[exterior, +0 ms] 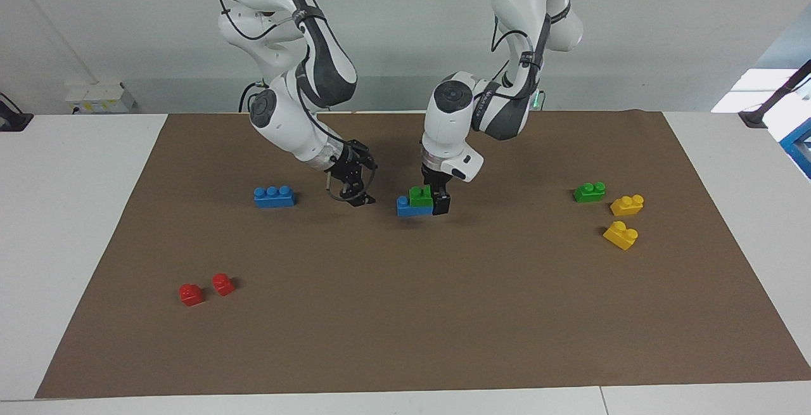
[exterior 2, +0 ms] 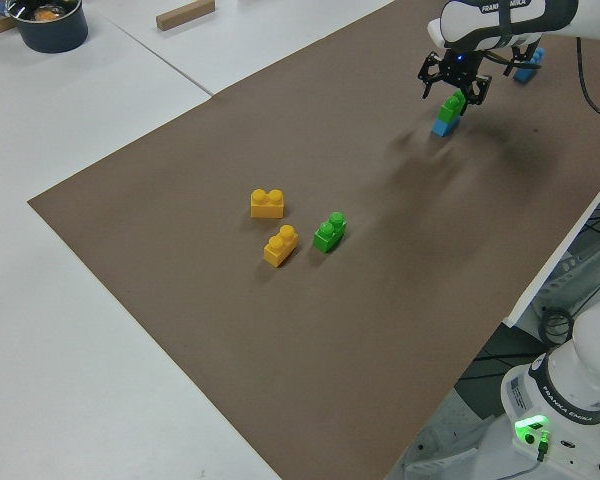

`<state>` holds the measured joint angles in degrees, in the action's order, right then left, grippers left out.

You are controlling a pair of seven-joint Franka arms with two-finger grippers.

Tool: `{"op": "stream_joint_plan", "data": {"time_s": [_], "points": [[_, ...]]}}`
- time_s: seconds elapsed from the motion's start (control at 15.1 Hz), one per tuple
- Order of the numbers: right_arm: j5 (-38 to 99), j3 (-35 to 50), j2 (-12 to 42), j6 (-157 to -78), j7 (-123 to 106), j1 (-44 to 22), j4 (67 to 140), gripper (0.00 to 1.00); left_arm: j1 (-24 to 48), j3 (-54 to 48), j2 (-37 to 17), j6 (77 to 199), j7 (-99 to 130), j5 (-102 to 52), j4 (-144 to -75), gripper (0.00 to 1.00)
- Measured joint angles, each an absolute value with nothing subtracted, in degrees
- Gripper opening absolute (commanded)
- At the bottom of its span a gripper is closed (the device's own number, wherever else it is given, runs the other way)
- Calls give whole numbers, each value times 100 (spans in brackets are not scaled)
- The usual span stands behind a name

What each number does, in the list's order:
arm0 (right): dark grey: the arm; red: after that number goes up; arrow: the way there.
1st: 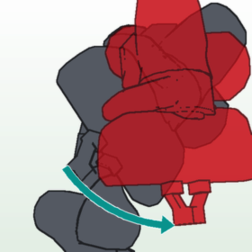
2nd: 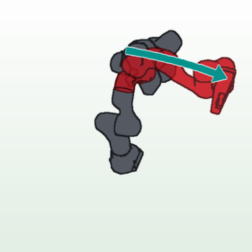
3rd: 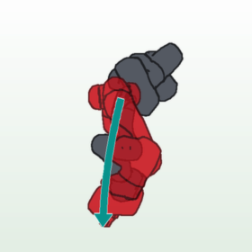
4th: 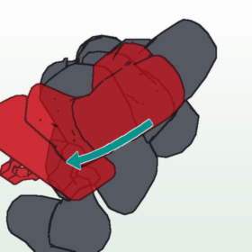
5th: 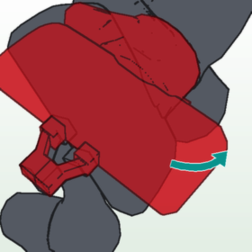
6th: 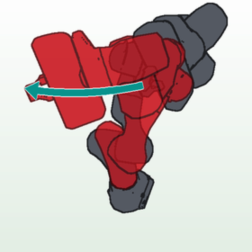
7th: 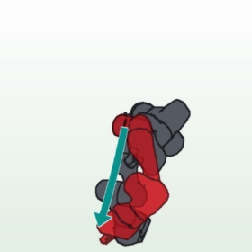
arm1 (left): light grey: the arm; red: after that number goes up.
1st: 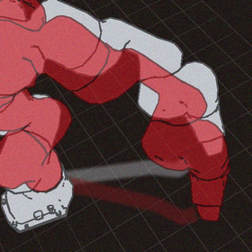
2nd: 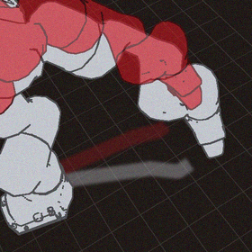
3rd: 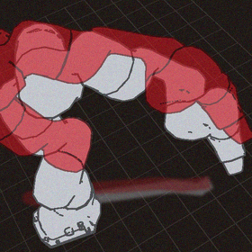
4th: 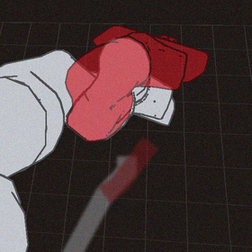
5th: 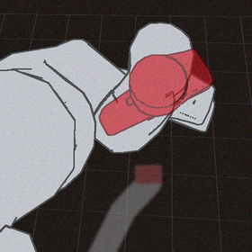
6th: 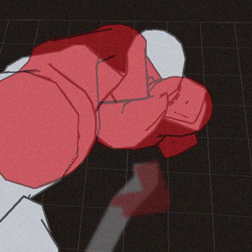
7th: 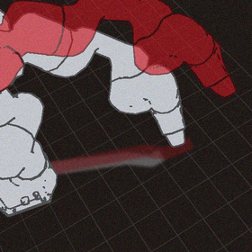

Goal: Remove green block with left arm and hold with right
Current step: 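Grasp the green end with the left gripper while the right gripper approaches, then grasp the blue end of the brick with the right gripper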

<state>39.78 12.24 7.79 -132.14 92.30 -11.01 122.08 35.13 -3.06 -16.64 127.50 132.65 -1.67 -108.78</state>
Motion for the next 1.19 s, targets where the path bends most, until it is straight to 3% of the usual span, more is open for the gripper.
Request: {"op": "stream_joint_plan", "data": {"time_s": [0.53,1.19], "points": [[3978,1224,1031,-14090,9212,-1603,12455,99,3512,-273,-1670,12849,13271,-160,-10931,100],[3989,1226,1672,-14738,8791,-1771,12354,99,3512,-263,-1670,12936,13275,-159,-10931,100]]}}
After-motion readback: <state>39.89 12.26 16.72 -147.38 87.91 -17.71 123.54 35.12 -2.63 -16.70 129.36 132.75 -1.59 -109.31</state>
